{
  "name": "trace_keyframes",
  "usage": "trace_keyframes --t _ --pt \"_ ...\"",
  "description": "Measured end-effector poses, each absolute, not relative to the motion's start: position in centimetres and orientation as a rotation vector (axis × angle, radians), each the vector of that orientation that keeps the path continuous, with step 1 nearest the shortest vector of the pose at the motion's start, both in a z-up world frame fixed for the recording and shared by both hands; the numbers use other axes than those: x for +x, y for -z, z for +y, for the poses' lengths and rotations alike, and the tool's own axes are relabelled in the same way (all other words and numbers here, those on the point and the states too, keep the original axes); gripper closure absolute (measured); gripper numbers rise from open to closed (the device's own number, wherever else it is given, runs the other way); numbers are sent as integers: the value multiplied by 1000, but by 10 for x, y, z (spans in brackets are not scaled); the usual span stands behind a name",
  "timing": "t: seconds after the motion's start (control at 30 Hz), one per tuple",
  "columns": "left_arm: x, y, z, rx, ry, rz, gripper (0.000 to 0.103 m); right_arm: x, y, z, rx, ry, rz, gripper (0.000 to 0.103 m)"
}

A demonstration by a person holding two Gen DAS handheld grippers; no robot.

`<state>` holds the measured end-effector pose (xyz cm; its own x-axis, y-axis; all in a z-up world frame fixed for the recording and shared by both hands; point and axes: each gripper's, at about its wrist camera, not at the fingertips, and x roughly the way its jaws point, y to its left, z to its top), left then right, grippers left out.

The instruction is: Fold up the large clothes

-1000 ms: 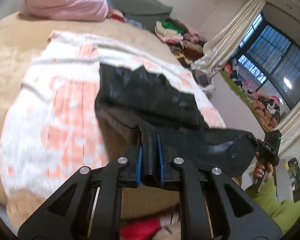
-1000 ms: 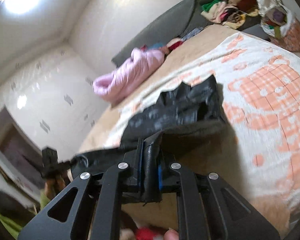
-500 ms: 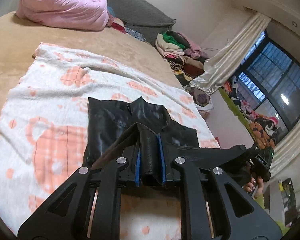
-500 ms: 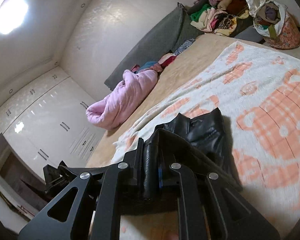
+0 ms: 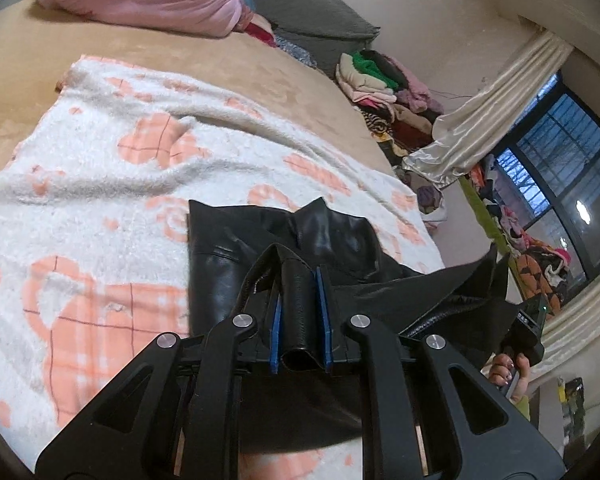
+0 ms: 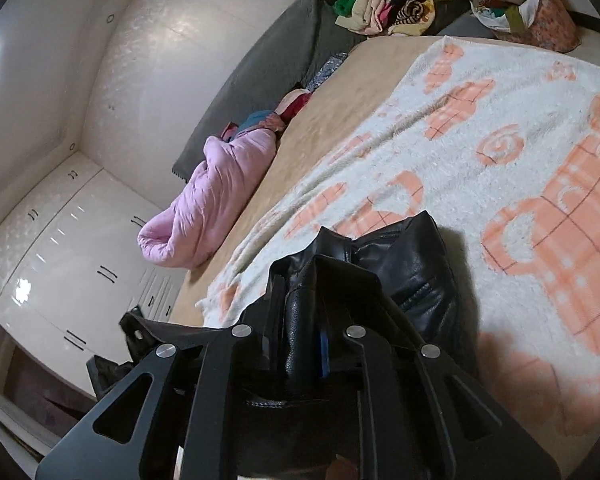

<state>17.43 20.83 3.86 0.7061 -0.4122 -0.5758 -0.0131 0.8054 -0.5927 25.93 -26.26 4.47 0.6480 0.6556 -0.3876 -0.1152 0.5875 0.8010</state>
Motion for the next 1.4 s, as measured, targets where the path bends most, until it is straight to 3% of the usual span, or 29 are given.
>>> trace_keyframes --t 0.3,0.63,0.7,0.77,0.93,1.07,1.2,1.4 --pt "196 -16 207 -543 211 799 92 273 -21 -260 801 -457 774 86" --pt "205 -5 200 -493 163 823 85 287 2 -255 792 -411 841 75" --pt "205 -4 200 -496 164 822 82 287 4 -255 801 -420 844 68" --pt "204 -4 199 -496 165 819 76 285 5 -256 808 -417 844 52" --pt "203 -8 196 -493 176 807 68 278 -5 -257 787 -401 796 28" --pt "198 -16 196 -475 148 768 51 273 -12 -258 757 -396 766 22" --pt "192 -28 195 -431 124 729 51 270 -21 -255 677 -365 736 21" --pt "187 -39 196 -359 84 691 34 267 -35 -234 386 -259 715 21"
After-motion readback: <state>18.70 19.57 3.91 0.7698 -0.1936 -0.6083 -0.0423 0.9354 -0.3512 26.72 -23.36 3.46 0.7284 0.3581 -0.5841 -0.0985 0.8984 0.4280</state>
